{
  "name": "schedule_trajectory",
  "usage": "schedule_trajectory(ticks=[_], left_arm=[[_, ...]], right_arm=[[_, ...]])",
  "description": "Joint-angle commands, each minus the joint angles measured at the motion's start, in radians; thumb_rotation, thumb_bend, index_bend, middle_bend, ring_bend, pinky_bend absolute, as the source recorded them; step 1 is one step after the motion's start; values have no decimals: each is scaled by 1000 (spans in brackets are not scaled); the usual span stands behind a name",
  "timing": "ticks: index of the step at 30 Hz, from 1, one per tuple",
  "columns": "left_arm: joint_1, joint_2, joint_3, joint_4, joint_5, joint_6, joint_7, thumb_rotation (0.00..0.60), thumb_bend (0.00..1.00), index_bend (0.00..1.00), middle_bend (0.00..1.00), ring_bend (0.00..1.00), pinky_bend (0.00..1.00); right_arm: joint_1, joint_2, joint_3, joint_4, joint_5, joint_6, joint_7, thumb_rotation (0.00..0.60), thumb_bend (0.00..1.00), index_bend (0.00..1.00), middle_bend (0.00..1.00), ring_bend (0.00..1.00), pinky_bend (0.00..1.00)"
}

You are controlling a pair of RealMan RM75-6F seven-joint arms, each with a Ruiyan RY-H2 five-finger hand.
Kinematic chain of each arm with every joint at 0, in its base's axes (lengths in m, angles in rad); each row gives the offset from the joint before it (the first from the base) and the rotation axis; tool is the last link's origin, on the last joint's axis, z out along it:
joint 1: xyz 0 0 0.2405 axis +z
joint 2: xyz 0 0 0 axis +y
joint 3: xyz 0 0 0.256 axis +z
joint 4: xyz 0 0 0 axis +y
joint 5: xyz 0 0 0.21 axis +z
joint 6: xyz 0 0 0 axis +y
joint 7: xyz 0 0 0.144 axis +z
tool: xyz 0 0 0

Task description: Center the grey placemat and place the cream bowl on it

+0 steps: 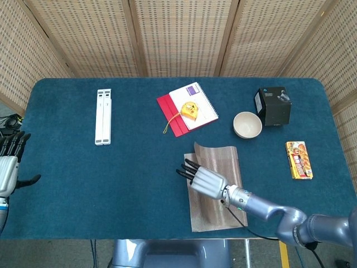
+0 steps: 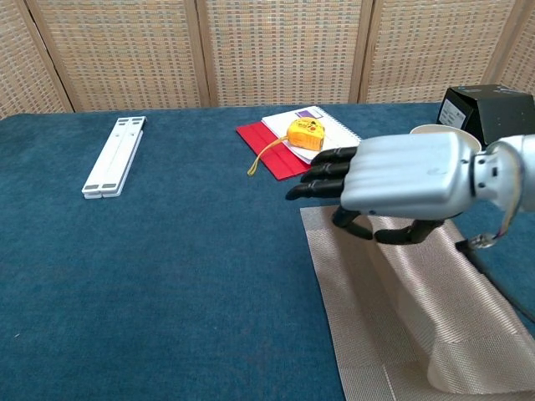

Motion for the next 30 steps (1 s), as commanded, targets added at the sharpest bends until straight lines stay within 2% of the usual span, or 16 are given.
schedule_trajectory(ticks=[1,8,15,22,25,30], left_arm=[[1,0,3,-2,6,2,2,600,0,0,0,0,0],[6,-1,10,-10,26,13,6,600,0,0,0,0,0],[11,-3,19,-16,46,24,14,600,0,0,0,0,0],[16,-9,28,-22,63,34,31,600,0,0,0,0,0],[19,-15,32,-27,69,41,42,600,0,0,0,0,0],[23,-19,32,-26,69,47,51,600,0,0,0,0,0]], right_arm=[[-49,113,-25,-64,-38,75,3,600,621,724,0,0,0],[-142,286,-63,-112,-81,198,23,600,622,725,0,0,0],[-254,378,-107,-52,-111,310,97,600,622,725,0,0,0],[-360,348,-125,100,-100,384,217,600,623,723,0,0,0],[-419,273,-128,252,-77,398,301,600,622,720,0,0,0],[-459,195,-113,409,-81,421,365,600,622,718,0,0,0]])
